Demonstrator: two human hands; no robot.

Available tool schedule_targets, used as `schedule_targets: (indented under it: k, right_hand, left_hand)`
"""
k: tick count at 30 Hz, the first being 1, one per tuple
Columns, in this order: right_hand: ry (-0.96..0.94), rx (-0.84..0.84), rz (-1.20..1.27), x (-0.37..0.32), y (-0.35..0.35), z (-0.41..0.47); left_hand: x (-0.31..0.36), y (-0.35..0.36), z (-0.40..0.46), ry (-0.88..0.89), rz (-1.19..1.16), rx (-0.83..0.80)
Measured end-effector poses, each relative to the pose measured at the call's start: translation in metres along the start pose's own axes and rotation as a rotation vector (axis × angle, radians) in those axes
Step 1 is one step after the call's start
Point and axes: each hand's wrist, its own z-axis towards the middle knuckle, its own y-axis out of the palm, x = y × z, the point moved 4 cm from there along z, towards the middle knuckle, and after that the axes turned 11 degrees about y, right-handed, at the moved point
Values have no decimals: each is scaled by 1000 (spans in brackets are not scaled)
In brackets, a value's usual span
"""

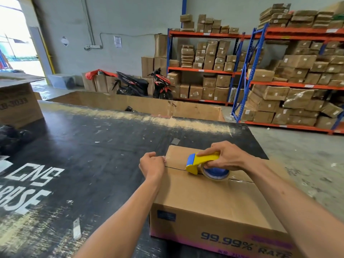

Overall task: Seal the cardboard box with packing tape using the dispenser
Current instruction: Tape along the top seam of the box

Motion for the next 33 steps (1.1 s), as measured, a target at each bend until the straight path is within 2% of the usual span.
schedule_targets:
  k: [4,8,19,22,24,27,30,33]
  right_hand:
    - [-38,-29,-74,-9,2,7]
    - [-75,-40,-137,-20,0,10]
    - [-115,-49,-160,-20,1,12]
    - [-121,-47,-162,-21,0,12]
    - [-129,-45,-168,-22,0,12]
    - [-136,-46,-173,-20,-1,13]
    - [-153,-52,-206,-20,-1,14]
    - [-169,-55,-282,-23,1,15]
  left_hand:
    - [-3,-5,-10,61,65,68]
    - [-9,-6,-6,-14,116,82]
    - [-10,-6,-9,5,242,18]
    - [-2,-2,-15,124,484,-116]
    - [2,3,-19,306,696,-240]
    - [4,15,-31,568,751,-525]
    - [-7,24,-36,577,930,-786]
    - [-14,25,-36,568,1059,-895]
